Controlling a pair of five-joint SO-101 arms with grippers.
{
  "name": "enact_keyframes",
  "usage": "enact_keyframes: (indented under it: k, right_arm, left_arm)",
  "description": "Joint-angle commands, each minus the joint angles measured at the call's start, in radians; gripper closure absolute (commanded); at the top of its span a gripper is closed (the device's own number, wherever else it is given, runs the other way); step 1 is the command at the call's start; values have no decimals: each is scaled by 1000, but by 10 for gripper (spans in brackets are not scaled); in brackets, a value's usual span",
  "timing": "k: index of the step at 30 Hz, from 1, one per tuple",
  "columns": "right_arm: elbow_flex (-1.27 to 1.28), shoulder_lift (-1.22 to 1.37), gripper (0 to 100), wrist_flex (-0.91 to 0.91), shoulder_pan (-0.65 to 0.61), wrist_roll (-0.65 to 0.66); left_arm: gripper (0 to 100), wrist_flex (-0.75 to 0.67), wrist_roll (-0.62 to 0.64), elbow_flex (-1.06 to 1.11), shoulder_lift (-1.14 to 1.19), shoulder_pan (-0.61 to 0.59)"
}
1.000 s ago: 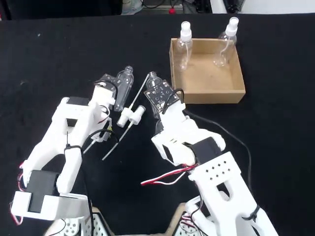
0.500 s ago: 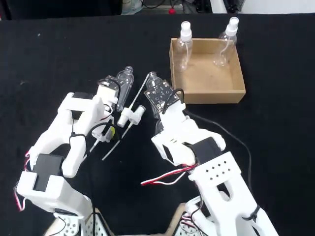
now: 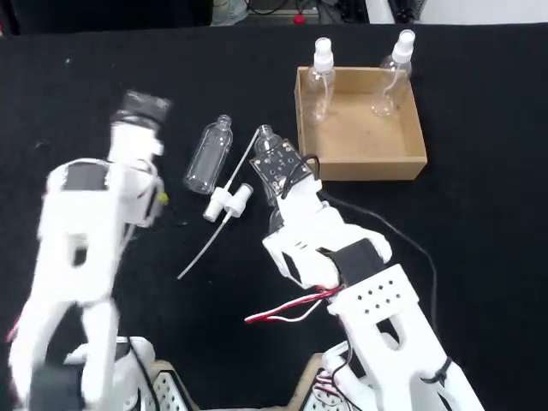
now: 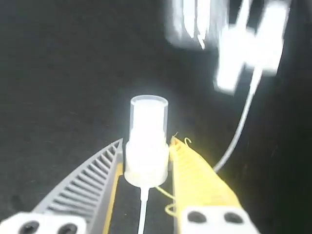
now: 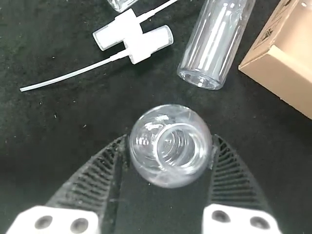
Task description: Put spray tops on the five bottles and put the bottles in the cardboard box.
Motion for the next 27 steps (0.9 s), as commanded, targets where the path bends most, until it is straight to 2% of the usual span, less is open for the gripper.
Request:
enact_keyframes:
  k: [1,9,17,21,27]
  right_arm:
    - [-8,-36,815,-68,-23,3]
    - [-7,-232,818,-89,-244,5]
    - [-8,-223,818,-180,-330,58]
    - [-7,-206,818,-239,-404,66]
    - [-18,-93,819,-344,-416,68]
  left_arm:
    - [872,8,146,-35,-356,-28]
    - [873,-132,287,94,-718,-30]
    - [873,-149,493,68,-919,-30]
    - [873,-155,525,105,-1042,-36]
    - [873,-279,525,211,-1260,-28]
